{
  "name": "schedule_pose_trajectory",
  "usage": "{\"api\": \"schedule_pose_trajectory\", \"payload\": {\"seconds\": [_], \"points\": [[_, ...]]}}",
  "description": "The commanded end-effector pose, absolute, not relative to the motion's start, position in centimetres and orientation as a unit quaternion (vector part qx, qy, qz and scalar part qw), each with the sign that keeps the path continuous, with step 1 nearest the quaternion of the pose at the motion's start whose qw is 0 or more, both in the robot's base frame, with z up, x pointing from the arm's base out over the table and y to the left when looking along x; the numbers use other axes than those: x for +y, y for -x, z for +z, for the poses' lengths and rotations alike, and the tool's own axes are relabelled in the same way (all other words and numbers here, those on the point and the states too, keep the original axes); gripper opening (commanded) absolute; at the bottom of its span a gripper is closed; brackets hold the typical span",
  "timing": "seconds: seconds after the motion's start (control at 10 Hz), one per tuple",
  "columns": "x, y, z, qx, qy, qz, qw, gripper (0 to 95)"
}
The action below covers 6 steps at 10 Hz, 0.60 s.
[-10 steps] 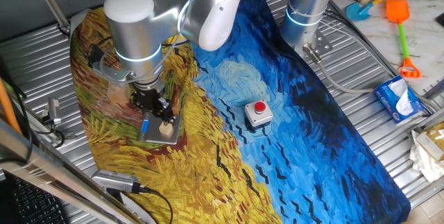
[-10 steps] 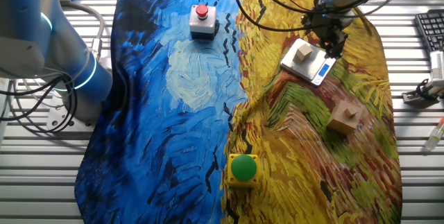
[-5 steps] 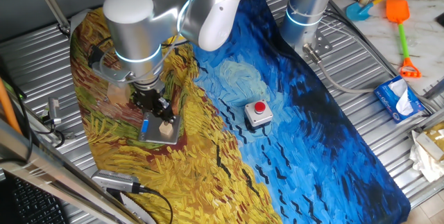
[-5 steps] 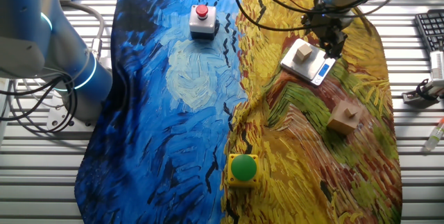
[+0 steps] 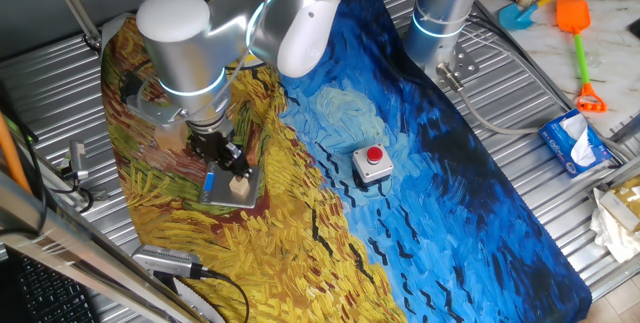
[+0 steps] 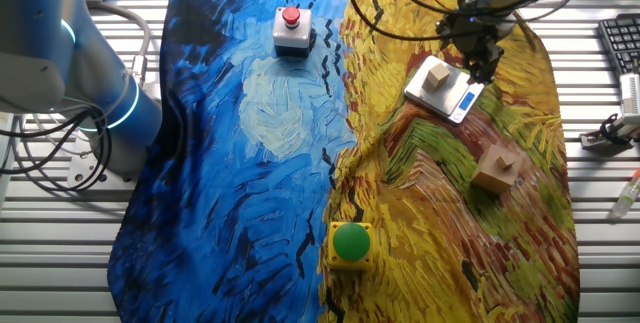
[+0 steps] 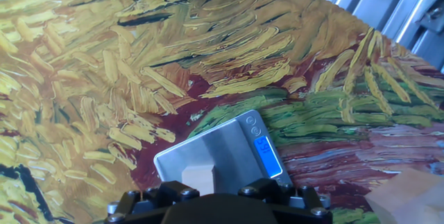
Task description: Remove the object from the scale
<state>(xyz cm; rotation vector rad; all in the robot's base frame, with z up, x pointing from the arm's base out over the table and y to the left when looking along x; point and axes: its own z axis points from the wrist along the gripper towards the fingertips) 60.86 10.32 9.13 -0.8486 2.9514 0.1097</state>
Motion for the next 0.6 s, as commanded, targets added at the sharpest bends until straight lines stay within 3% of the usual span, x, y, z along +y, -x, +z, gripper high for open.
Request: {"api": "schedule_pose_trajectory", "payload": {"seconds": [0.1, 0.6], "points": [[10.33, -60.85, 9.05, 0.959, 0.278, 0.035, 0.034, 76.0], [10.33, -60.87, 8.73, 0.96, 0.277, 0.035, 0.033, 76.0]]}}
